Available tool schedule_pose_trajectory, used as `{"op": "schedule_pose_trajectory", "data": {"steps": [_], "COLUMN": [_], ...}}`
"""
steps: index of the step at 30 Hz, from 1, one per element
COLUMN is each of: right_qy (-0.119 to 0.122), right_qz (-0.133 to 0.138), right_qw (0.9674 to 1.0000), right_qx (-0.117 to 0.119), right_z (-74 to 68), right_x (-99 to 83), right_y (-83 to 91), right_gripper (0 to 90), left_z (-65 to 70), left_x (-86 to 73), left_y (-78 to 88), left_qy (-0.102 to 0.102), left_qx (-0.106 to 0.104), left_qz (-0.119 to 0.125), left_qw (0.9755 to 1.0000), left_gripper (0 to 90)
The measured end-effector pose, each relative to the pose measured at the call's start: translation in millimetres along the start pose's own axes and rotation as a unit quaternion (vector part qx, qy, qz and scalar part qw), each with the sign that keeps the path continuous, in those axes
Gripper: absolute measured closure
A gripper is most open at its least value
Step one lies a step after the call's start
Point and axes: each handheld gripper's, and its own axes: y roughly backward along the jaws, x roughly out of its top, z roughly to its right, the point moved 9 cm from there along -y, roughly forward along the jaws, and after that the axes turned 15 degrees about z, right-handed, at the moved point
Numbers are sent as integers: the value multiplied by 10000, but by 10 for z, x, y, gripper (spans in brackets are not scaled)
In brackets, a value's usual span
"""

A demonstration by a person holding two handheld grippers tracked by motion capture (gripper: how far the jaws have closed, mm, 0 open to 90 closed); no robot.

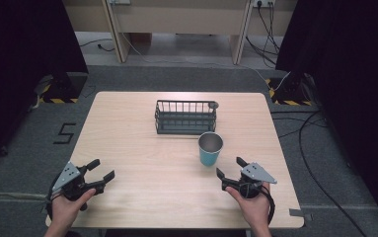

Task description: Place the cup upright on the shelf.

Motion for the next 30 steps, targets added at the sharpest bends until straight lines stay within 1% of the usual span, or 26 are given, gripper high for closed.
{"op": "schedule_pose_trajectory", "data": {"steps": [7,20,30], "right_qy": [33,-29,-29], "right_qz": [3,-20,-48], "right_qw": [10000,10000,9999], "right_qx": [36,64,94], "right_z": [-13,-42,-57], "right_x": [6,-15,-33], "right_y": [-99,-242,-347], "right_gripper": [159,157,157], "left_z": [1,4,5], "left_x": [0,1,1], "left_y": [1,-1,-1], "left_qy": [-2,-5,-5], "left_qx": [-4,-10,-14], "left_qz": [-1,1,3], "left_qw": [10000,10000,10000], "left_gripper": [186,186,185]}}
